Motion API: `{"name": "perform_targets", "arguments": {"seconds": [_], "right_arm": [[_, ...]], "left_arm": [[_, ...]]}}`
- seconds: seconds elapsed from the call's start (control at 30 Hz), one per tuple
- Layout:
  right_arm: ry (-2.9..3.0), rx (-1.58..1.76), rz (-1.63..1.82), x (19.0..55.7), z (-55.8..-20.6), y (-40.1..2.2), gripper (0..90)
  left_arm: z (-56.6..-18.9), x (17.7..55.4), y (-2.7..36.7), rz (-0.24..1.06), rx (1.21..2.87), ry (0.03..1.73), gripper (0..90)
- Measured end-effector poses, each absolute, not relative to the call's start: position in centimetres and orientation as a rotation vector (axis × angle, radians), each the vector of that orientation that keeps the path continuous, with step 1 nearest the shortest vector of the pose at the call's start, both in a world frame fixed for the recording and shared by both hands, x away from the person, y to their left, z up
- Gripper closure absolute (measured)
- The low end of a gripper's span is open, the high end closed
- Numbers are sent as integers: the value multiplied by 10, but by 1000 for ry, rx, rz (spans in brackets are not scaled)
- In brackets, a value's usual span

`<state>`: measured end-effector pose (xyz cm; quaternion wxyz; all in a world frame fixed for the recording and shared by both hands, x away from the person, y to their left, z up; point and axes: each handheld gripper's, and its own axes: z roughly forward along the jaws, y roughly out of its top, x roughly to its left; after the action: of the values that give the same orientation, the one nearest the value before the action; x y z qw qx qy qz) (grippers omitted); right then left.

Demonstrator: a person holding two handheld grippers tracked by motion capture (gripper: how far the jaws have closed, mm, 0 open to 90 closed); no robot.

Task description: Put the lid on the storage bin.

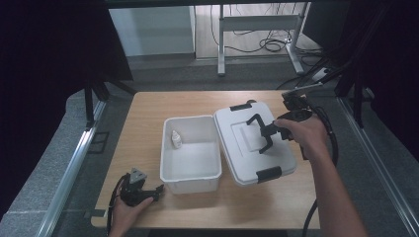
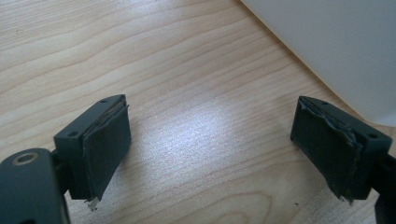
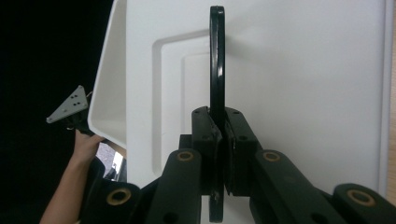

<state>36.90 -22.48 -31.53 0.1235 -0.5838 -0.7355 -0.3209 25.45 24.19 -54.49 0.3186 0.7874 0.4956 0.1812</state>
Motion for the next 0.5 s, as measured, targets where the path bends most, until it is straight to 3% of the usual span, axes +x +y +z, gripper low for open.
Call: {"name": "perform_targets", "arguments": {"seconds": [0.5], "right_arm": [[-2113,-1695,-959,369,-312,-215,846]], "left_arm": [[-545,254,242,476,2071,1303,121]]}}
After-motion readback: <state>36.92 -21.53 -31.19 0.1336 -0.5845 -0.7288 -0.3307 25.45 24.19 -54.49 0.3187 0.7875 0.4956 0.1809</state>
